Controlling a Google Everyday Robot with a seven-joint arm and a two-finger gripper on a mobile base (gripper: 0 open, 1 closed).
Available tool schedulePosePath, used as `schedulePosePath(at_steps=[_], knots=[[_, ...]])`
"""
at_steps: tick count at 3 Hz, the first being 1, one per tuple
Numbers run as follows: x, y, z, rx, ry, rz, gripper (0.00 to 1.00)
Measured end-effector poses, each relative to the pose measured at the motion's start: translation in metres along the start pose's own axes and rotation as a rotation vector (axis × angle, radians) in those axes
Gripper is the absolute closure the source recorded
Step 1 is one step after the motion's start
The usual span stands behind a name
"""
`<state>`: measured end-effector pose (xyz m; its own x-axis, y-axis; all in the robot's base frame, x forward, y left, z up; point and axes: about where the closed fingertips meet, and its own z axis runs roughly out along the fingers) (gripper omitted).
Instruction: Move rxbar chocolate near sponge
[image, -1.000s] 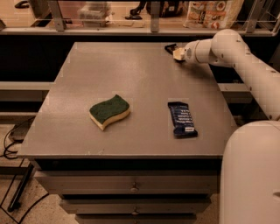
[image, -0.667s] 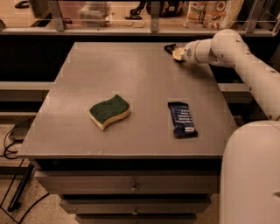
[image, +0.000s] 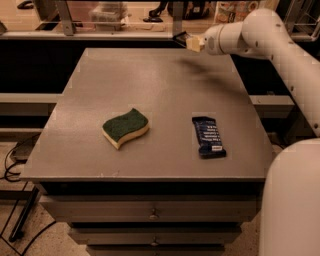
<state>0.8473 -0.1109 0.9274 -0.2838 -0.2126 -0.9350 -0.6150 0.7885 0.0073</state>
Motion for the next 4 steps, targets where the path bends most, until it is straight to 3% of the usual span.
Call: schedulePosePath(at_steps=[1,2,3,4], knots=[[-0.094,0.061,-0.035,-0.113,-0.115,-0.21,1.0],[-0.087,0.058,-0.029,-0.109,-0.106,-0.197,1.0],[-0.079,0.068,-0.029,-0.126,-0.031,-0.232,1.0],[-0.055,0.093,-0.034,-0.208,0.083,-0.248,1.0]])
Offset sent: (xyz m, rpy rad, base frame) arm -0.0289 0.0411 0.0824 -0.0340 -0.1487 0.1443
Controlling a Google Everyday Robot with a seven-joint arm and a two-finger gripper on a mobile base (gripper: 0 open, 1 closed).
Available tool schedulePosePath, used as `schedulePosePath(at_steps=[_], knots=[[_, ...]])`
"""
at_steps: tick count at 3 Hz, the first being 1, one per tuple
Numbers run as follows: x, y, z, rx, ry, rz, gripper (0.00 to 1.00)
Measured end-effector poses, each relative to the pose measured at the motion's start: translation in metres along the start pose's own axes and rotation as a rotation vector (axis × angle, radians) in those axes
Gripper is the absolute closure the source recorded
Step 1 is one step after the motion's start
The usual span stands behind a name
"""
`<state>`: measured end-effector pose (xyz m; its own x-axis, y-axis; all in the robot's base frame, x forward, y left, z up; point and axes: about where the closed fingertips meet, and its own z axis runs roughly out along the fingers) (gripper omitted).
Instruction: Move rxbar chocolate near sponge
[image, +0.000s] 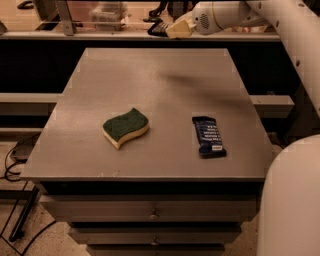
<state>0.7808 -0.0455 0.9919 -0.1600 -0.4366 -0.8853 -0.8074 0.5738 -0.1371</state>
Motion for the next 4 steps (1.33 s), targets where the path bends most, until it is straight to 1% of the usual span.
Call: schedulePosePath(at_steps=[1,2,3,4], knots=[[0.014,0.032,-0.004,-0.083,0.057,0.005,1.0],[0.027,0.07,-0.012,-0.135,0.073,0.031,1.0],[0.044,0.112,-0.014,-0.169,0.061,0.078,1.0],[0.074,0.144,-0.008,-0.206,0.079,0.152,0.87]])
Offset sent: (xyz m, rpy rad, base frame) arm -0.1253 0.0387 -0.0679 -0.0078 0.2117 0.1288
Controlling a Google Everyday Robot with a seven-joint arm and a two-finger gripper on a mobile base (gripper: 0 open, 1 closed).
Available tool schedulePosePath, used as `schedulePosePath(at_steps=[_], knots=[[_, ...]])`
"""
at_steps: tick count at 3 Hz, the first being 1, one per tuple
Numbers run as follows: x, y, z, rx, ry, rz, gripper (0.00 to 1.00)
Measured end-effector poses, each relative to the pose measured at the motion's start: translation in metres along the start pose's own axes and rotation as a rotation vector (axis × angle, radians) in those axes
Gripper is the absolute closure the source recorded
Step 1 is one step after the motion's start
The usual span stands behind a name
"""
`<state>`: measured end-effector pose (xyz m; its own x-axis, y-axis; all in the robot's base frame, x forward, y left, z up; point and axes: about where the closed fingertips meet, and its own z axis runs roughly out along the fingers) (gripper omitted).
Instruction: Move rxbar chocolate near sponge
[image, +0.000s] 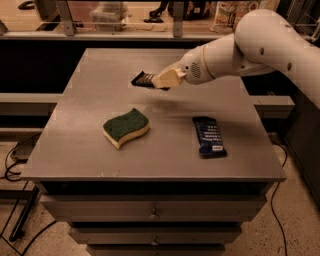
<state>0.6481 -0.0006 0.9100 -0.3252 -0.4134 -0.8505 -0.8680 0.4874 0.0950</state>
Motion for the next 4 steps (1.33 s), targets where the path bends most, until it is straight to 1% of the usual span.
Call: schedulePosePath(at_steps=[1,2,3,4], knots=[[0.025,0.013,0.01,-0.027,0.024,0.059,0.63],[0.041,0.018,0.017,-0.044,0.042,0.101,0.39],[0.051,0.022,0.021,-0.059,0.059,0.132,0.17],[0.051,0.024,0.023,-0.063,0.061,0.132,0.0]])
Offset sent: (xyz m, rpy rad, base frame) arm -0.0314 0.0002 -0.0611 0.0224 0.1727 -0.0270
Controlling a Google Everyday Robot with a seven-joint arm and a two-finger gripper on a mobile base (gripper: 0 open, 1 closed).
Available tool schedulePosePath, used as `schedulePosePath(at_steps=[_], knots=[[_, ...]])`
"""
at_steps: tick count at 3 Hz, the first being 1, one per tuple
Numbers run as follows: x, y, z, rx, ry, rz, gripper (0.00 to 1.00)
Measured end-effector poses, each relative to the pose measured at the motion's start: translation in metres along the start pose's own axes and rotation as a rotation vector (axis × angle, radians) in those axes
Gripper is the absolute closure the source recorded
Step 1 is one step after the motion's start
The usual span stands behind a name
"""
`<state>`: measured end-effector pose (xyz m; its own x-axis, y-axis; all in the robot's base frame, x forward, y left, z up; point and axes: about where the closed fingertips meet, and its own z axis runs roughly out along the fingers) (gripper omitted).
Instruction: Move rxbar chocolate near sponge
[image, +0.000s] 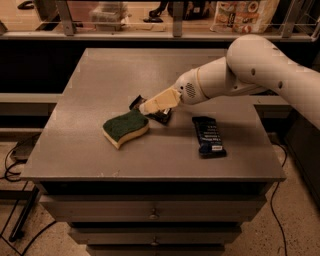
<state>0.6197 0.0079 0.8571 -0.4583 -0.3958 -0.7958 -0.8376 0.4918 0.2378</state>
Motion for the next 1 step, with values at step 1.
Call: schedulePosePath(at_steps=[1], knots=[[0.0,0.0001,0.0001,0.0,0.0,0.0,0.0]])
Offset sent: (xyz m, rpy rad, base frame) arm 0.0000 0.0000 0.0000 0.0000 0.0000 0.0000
